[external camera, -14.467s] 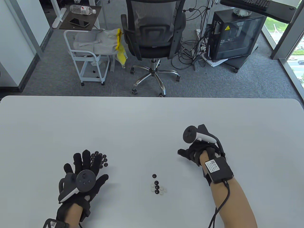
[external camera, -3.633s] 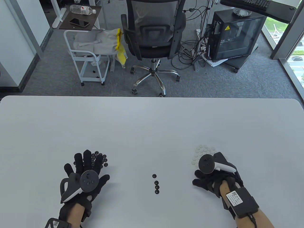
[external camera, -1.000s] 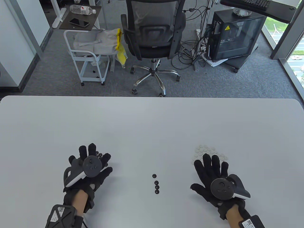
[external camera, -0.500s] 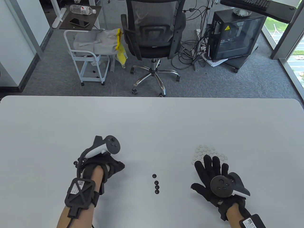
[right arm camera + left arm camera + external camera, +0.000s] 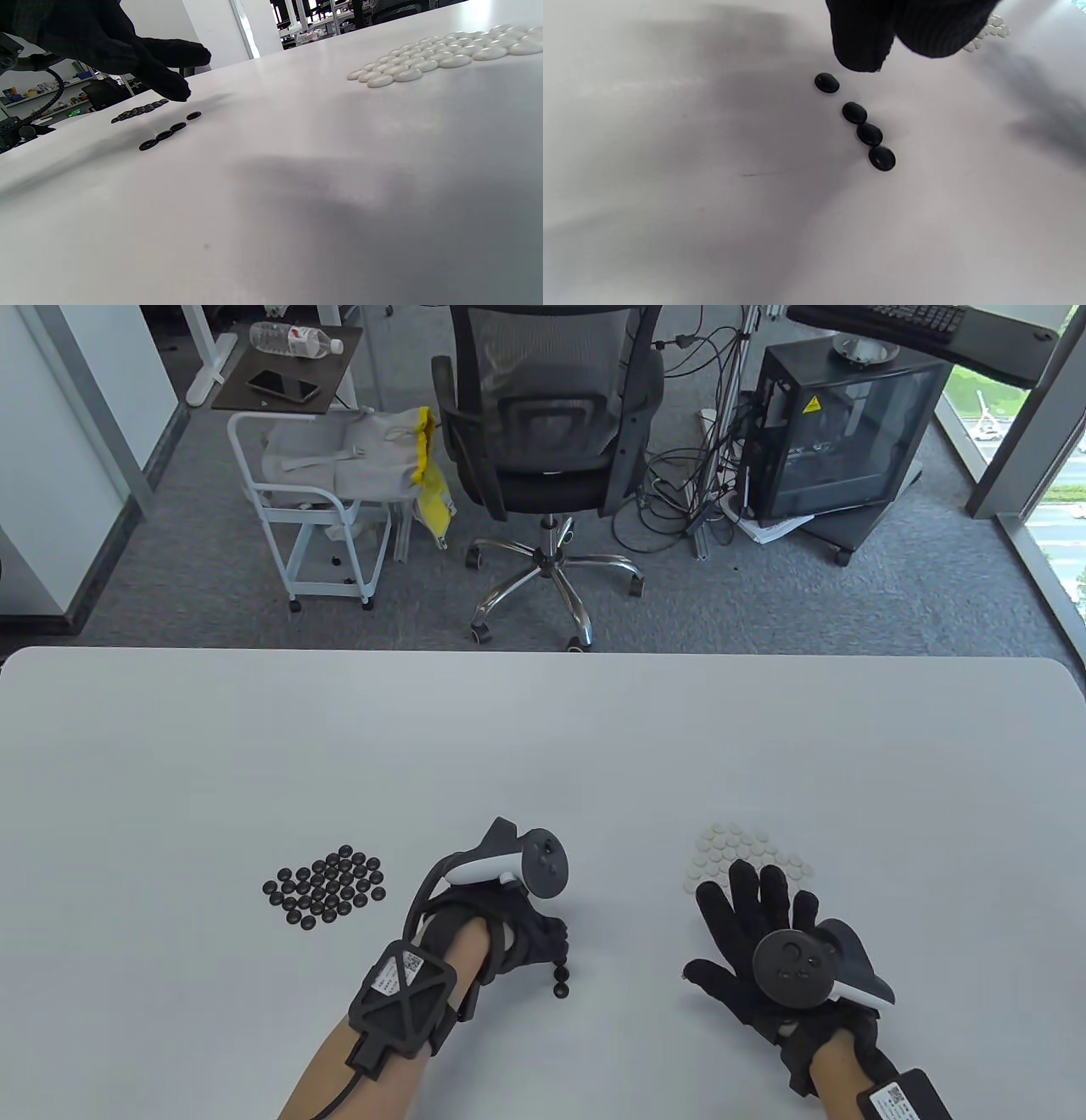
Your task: Go stone sorting task
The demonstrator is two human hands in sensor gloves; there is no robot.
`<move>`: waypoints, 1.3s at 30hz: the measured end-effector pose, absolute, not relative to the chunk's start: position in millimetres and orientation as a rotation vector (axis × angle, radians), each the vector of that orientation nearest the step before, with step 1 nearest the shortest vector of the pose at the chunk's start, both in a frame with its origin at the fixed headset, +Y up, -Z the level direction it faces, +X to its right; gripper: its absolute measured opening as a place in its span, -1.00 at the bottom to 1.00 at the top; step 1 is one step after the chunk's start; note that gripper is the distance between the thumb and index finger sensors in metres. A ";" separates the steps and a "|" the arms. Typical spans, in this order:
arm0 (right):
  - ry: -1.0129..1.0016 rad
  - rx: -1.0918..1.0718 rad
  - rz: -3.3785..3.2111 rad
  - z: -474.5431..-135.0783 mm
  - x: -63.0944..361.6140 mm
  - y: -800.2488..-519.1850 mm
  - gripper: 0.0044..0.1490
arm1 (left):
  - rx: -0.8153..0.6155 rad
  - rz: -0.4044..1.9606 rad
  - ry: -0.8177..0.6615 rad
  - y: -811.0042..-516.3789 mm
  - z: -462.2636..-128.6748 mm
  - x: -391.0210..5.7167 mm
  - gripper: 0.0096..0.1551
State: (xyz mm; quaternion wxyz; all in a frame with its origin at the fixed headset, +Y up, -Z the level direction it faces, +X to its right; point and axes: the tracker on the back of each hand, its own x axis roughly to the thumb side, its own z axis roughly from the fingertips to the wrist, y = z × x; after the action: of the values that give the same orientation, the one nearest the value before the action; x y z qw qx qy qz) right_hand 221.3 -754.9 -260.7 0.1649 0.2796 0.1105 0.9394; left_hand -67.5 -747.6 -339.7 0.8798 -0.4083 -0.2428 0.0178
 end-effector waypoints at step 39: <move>0.357 0.758 2.670 -262.3 224.4 -756.3 0.11 | -0.794 0.084 -0.052 -732.2 -349.5 -235.4 -0.25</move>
State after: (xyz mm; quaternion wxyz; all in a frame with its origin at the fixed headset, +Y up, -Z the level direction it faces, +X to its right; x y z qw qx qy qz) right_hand 224.4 -756.3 -262.3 0.1707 0.2667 0.1258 0.9402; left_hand -235.4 -732.2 -349.5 0.9210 -0.3865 -0.0254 0.0410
